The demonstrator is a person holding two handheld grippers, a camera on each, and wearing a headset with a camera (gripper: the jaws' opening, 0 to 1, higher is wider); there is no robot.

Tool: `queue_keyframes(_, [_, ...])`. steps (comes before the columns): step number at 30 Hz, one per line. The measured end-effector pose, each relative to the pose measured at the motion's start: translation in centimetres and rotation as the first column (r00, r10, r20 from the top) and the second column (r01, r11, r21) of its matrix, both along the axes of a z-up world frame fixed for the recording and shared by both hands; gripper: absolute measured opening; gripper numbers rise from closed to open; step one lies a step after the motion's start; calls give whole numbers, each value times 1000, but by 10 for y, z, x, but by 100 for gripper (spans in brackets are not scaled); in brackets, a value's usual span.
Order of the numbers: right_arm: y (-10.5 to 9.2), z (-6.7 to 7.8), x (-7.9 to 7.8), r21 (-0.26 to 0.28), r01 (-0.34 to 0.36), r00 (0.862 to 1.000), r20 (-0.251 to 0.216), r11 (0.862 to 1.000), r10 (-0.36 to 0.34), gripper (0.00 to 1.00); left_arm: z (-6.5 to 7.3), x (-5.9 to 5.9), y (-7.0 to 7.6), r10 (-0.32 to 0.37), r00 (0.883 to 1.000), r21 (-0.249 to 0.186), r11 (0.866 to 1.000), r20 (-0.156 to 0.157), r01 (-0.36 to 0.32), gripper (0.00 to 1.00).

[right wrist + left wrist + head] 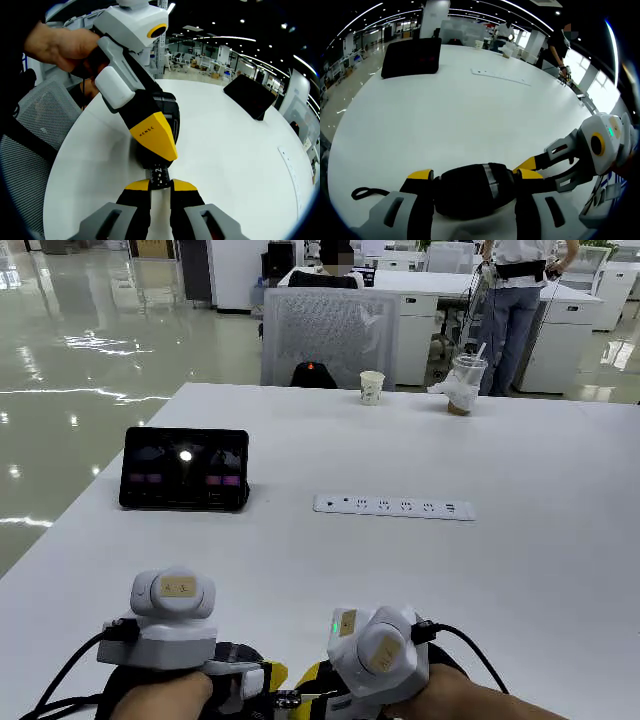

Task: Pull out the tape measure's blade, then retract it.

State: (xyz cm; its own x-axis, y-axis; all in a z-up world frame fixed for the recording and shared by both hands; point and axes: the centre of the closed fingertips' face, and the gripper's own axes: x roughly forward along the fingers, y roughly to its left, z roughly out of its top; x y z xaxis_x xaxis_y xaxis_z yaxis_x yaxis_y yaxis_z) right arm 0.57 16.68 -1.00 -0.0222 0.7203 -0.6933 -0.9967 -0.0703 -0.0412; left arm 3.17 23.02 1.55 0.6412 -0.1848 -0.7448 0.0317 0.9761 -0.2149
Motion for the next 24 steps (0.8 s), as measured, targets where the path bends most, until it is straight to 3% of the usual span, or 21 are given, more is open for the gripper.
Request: queue_keyframes(24, [3, -3, -1, -3, 11, 1000, -11, 1000, -12, 11, -3, -1, -2, -2, 1000, -5, 1000, 0, 2, 62])
